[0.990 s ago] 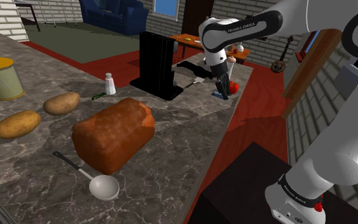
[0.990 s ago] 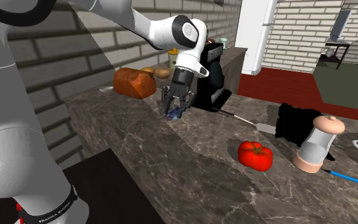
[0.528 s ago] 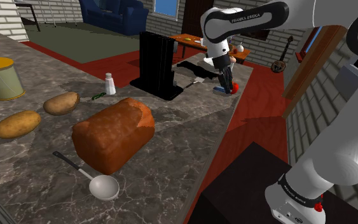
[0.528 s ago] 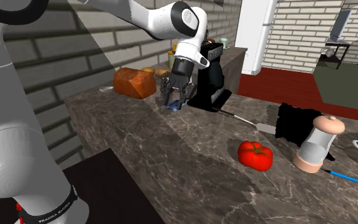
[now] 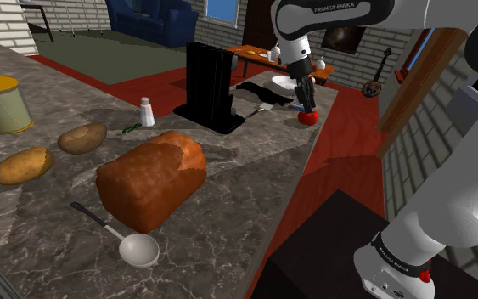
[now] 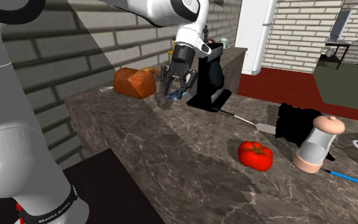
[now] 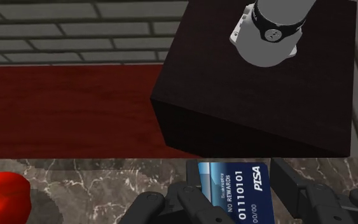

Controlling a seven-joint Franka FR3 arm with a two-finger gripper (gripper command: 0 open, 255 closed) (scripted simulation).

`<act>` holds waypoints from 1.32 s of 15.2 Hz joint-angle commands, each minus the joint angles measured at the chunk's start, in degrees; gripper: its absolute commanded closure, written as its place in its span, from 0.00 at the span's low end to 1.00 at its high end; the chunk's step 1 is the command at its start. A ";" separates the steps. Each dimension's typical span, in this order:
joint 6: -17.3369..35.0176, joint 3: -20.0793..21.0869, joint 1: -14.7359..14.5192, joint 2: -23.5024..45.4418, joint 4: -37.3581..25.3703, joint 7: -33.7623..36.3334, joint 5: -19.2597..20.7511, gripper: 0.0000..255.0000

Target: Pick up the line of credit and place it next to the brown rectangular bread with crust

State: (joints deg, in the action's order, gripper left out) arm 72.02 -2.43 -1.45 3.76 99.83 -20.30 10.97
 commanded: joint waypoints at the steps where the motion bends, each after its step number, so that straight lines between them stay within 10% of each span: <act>1: -1.33 0.04 -0.06 -0.14 -1.17 -0.17 0.04 1.00; 20: -7.06 8.41 -8.82 -3.30 -1.91 17.52 -9.59 1.00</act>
State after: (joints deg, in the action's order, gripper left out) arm 65.29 5.23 -9.51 0.20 98.43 -4.52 2.29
